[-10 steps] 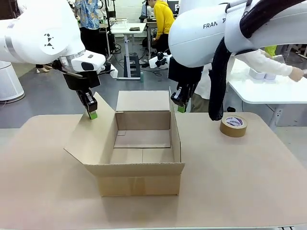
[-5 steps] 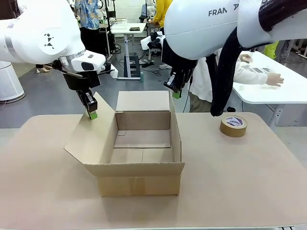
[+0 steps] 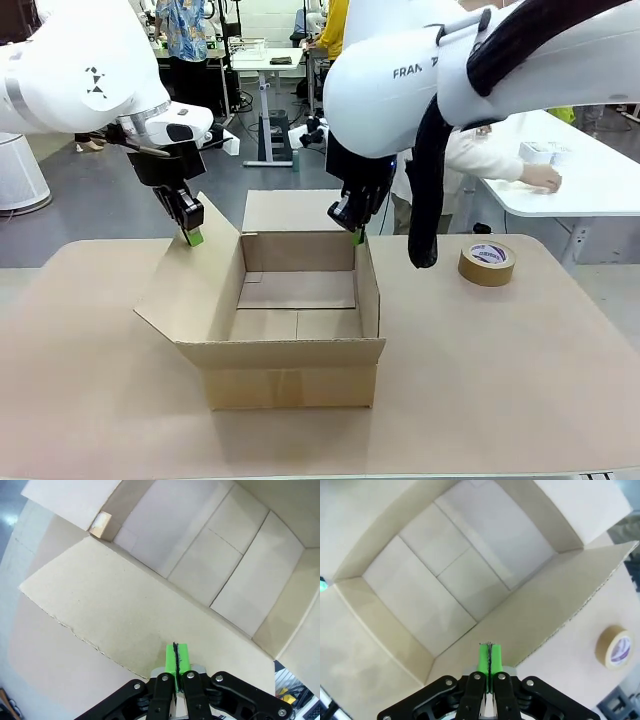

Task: Wrap the clocks to prevent damage.
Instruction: Open the side flaps of the Package Box.

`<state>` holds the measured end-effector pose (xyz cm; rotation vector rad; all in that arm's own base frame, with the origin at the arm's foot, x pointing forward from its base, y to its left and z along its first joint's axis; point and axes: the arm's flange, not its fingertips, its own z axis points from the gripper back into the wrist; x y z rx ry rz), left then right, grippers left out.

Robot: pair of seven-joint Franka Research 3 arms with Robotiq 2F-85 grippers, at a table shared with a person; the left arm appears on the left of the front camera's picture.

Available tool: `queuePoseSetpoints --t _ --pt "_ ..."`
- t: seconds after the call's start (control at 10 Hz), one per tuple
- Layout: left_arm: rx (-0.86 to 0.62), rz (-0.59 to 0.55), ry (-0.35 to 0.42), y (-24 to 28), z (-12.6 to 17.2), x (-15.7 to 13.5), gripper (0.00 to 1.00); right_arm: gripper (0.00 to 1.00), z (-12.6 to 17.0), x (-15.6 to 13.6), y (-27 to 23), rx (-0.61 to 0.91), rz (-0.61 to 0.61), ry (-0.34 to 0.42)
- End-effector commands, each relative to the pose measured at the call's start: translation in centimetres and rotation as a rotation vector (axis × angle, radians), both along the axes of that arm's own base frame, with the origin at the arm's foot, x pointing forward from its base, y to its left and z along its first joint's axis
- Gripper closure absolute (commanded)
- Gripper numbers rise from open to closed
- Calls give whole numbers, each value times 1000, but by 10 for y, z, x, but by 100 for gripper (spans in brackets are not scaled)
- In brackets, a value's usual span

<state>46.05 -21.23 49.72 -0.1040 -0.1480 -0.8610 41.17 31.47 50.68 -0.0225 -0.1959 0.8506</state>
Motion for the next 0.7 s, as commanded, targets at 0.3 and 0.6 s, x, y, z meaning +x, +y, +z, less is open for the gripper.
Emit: queuePoseSetpoints --t 0.3,0.6 --pt "24 86 9 22 -26 1 95 96 -21 14 -49 -144 -204 -93" --pt "54 159 50 40 -67 5 95 96 -58 10 -86 -206 -243 -135"
